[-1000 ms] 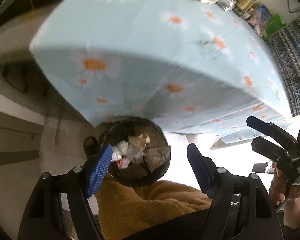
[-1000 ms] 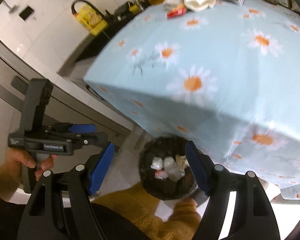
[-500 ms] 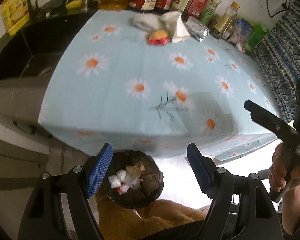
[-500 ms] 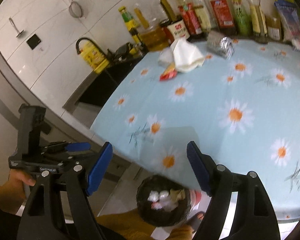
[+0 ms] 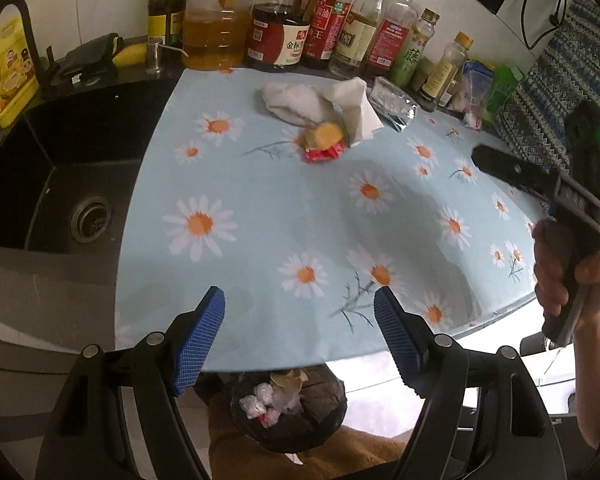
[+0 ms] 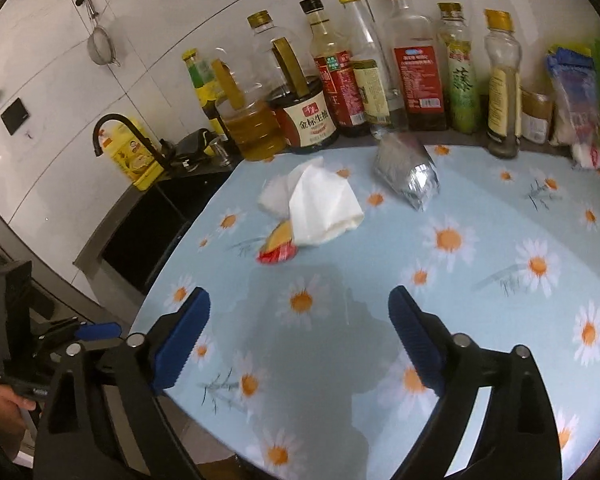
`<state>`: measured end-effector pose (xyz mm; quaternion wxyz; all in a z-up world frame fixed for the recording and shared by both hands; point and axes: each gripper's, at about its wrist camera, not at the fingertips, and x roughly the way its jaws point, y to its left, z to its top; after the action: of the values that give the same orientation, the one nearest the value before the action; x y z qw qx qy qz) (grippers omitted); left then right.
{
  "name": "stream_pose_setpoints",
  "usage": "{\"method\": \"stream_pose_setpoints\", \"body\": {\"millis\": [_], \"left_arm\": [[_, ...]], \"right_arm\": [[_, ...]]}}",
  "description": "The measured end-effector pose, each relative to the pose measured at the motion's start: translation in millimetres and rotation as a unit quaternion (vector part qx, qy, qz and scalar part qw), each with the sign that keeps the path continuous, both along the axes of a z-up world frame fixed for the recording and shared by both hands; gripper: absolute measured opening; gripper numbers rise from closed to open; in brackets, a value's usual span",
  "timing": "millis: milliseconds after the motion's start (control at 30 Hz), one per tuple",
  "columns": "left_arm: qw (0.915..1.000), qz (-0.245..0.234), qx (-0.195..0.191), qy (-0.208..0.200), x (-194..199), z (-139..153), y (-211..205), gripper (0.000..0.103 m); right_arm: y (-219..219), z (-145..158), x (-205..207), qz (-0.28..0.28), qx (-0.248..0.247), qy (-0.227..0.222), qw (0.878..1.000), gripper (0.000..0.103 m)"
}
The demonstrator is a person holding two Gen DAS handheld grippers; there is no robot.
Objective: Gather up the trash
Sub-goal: 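Move both tools back up to the table toward the remaining trash, then grasp the white paper napkin with the right tool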
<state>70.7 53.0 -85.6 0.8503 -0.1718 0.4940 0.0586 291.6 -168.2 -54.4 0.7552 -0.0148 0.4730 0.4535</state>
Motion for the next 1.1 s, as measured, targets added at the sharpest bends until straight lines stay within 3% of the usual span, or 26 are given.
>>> {"method": "stream_pose_setpoints", "body": {"millis": [233,600,967,1100], "left_arm": [[0.9998,-0.004,-0.016,0.005,13,-5,16,0.075],[0.9997,-0.013,-0.012,0.015,22,-5,29,0.075],[0.9992,-0.007,-0.017,0.034,25,-18,44,0.075],[0.9992,-0.007,-0.017,0.034,28,-18,45,0.075]], "right_arm": [[47,-19,26,0.027,-0.033,0.008,0.999,0.098],[103,-65,69,0.049,-0.094,0.011,0.994,0.098],[124,-81,88,0.064,-0.095,0.027,0.993,0.098],[126,-86,89,0.071,-0.098,0.037,0.992,0.083]]}}
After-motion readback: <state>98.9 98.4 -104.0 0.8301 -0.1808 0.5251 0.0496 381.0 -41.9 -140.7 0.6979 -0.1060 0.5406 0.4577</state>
